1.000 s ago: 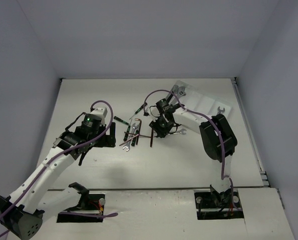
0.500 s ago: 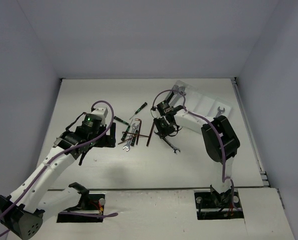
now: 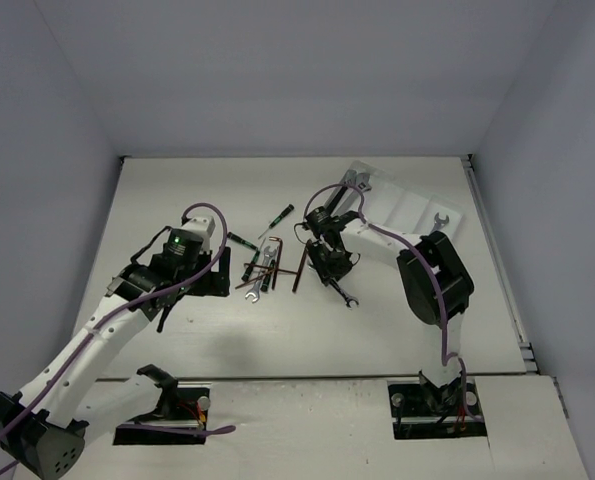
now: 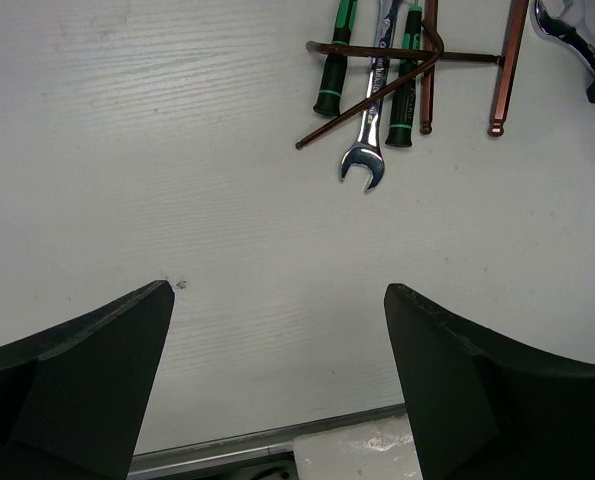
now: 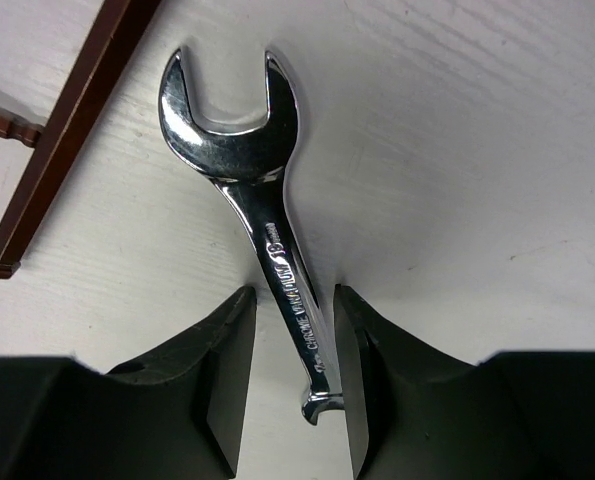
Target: Sort the tools into containers
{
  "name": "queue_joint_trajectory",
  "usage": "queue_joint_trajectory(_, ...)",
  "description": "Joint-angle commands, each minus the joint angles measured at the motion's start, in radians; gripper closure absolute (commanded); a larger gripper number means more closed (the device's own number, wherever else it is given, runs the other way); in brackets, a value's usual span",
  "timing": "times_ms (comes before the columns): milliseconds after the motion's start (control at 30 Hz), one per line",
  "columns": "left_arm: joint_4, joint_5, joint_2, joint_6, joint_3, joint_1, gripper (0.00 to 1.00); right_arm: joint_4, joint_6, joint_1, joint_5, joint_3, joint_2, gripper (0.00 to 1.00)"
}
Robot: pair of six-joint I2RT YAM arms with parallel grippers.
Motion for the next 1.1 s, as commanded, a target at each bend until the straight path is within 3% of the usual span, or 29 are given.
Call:
queue_joint_trajectory(0, 0.037, -0.019, -0.006, 0.028, 0.014, 0.000, 0.15, -0.178, -0.048, 0.029, 0.066, -0.039, 0.092, 0.66)
queue_joint_trajectory(233, 0.036, -0.019, -0.009, 0.030, 0.006, 0.000, 0.15, -0.173, -0.142, 0.075, -0.034, -0.024, 0.153, 0.72)
queue_joint_trajectory(467, 0.036, -0.019, -0.014, 0.029, 0.009, -0.001, 0.15, -0.160, -0.198, 0.068, -0.077, -0.003, 0.179, 1.00)
queue_joint_trajectory(833, 0.038, -0.016, 0.000, 0.030, 0.017, 0.000, 0.15, -0.123, -0.103, -0.066, 0.010, 0.022, -0.040, 1.00)
queue_joint_trajectory(1067, 0.039, -0.015, 0.035, 0.042, 0.044, 0.002, 0.15, -0.126, -0.064, -0.222, 0.017, 0.035, -0.177, 1.00)
